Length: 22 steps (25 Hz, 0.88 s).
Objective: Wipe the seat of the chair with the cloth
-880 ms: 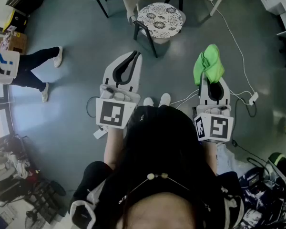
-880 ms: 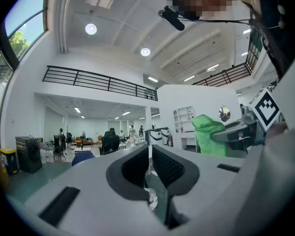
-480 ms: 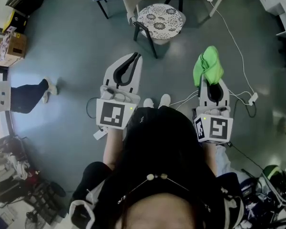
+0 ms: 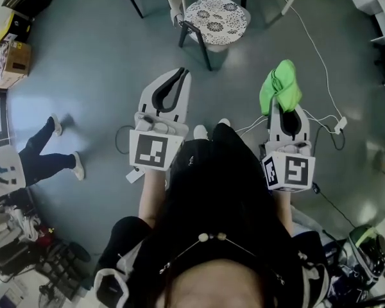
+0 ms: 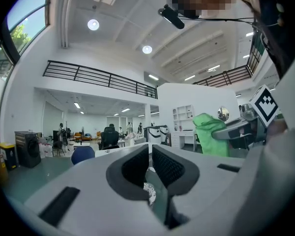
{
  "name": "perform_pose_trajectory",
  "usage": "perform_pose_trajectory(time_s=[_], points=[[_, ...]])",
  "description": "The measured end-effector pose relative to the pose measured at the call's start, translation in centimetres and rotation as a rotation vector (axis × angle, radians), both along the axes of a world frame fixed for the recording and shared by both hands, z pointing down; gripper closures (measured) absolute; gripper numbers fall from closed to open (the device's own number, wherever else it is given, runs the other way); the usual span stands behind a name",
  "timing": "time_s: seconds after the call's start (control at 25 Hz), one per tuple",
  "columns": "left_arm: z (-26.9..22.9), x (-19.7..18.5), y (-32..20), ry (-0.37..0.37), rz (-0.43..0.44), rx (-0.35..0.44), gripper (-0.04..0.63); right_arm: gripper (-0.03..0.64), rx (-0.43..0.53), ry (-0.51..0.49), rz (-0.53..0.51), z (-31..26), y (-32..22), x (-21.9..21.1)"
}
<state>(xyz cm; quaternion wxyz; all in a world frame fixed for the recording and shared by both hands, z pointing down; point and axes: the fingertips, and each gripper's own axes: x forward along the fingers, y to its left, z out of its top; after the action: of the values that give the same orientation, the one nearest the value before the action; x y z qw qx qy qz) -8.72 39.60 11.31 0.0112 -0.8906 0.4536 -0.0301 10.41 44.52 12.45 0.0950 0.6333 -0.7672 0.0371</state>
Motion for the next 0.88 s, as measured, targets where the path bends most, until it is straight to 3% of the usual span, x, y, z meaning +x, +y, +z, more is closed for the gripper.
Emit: perform_pose_trajectory(time_s=[0.2,0.48,0.68,0.88], points=[[1.1,-1.4,0.1,0.018,-0.027,-0.027,0.571,0.572,-0.051,-0.015,-0.018,2.0,-0.4,-1.1],[2.3,-3.7,-3.9,0.000,-0.101,-0.060,0.571,0.571,-0.045,-0.017,-0.039,2.4,-5.7,-1.6],[3.3,-2.6,-9.3,-0.018,-0.107,-0.063,0.571,0.571,-0.082,-0.042,-0.030,4.3,-12.0,0.4],[3.5,-0.1,-18.3,-0.031,-0.112,-0.046,0.570,0.571,-0.105,-0.019,-0.032,5.4,-21.5,3.5]])
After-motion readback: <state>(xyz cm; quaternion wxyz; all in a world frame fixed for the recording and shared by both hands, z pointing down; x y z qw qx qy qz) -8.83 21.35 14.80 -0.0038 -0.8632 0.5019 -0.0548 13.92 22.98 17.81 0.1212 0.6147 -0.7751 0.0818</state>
